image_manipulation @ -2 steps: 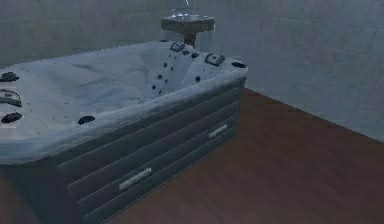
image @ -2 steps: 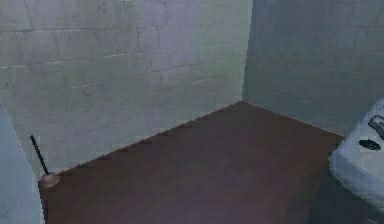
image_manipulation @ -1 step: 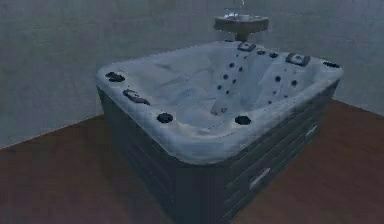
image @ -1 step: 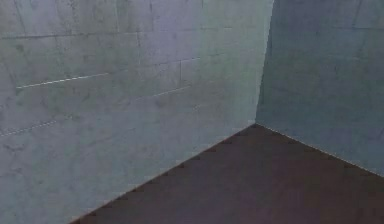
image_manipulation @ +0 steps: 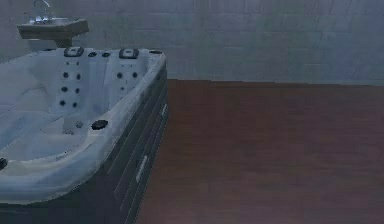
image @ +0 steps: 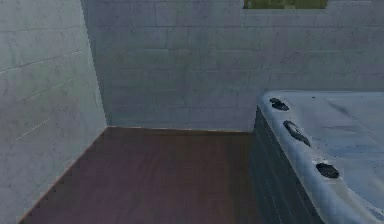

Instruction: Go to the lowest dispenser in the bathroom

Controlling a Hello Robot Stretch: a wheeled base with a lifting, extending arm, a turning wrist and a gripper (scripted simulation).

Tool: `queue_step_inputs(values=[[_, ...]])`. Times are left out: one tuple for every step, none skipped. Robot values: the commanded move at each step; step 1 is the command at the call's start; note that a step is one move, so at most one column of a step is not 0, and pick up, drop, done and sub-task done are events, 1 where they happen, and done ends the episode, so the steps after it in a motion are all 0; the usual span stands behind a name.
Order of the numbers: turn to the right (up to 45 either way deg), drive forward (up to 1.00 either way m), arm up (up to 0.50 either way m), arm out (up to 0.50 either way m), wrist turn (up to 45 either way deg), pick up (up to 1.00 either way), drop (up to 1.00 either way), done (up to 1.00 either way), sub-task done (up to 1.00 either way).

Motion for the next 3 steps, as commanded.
queue_step_inputs(values=[[3.0, 0.00, 0.00, 0.00, 0.0, 0.00, 0.00, 0.00, 0.00], [0.0, 1.00, 0.00, 0.00, 0.0, 0.00, 0.00, 0.00, 0.00], [3.0, 0.00, 0.00, 0.00, 0.0, 0.00, 0.00, 0.00, 0.00]])
